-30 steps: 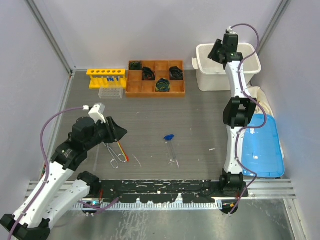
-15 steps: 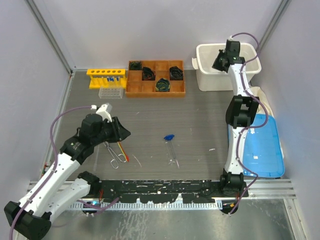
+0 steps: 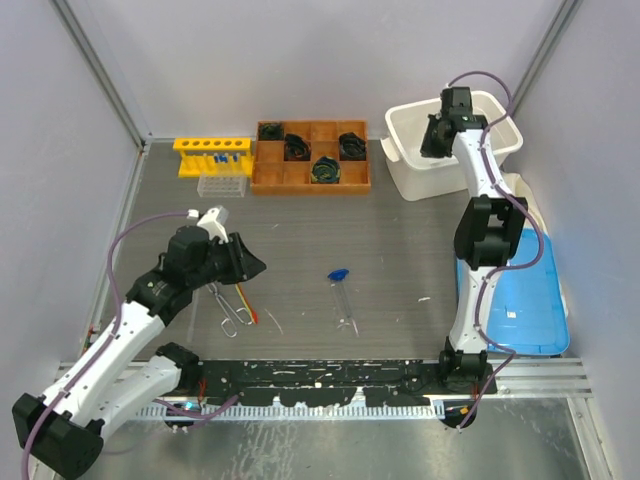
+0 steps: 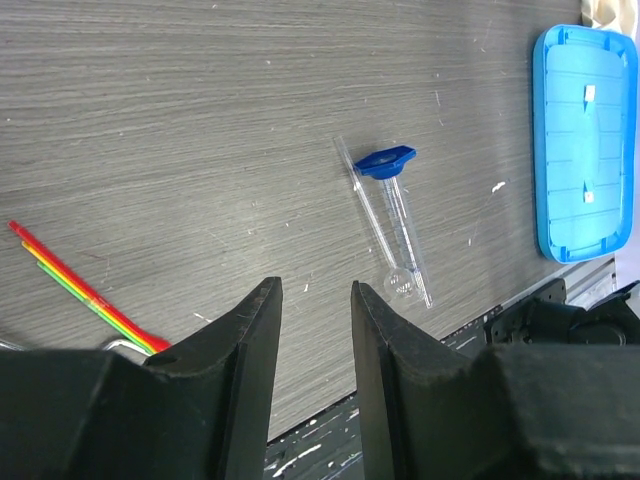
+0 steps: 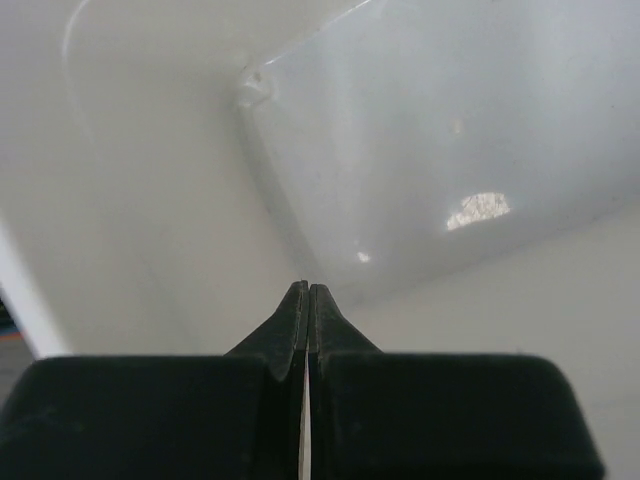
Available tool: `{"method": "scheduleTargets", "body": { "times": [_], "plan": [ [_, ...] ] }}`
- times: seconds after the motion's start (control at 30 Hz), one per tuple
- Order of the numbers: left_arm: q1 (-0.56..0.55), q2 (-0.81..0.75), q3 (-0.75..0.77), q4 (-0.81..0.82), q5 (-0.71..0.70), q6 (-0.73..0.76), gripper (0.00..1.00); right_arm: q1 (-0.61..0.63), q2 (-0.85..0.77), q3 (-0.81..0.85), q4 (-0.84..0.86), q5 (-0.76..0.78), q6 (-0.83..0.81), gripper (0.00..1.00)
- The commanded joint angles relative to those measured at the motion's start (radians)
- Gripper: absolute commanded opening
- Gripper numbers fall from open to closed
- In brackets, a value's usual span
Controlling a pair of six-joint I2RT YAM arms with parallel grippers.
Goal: Organize the chemistry lab equipment
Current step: Pick up the storage box at the center of the board.
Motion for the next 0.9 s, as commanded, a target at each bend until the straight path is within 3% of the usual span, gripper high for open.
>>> {"method": "scheduleTargets", "body": {
  "times": [0.0, 0.3, 0.4, 0.5, 0.87],
  "plan": [
    [0.0, 0.016, -0.008, 0.075, 0.033, -0.008, 0.35, 0.068, -0.205, -0.087, -0.04, 0.064, -0.043, 0.01],
    [0.0, 0.115, 0.039, 0.118, 0.053, 0.014, 0.37, 0.167, -0.432, -0.378, 0.039, 0.139, -0.04, 0.04],
    [0.0, 0.116, 0.035, 0.12, 0.065, 0.009, 0.37, 0.173, -0.461, -0.402, 0.104, 0.162, -0.09, 0.38],
    [0.0, 0.098, 0.01, 0.124, 0.055, -0.006, 0.37, 0.173, -0.436, -0.352, 0.115, 0.15, -0.133, 0.57],
    [0.0, 0.036, -0.039, 0.098, 0.028, -0.018, 0.37, 0.173, -0.159, -0.041, 0.005, 0.091, -0.333, 0.6]
  ]
}}
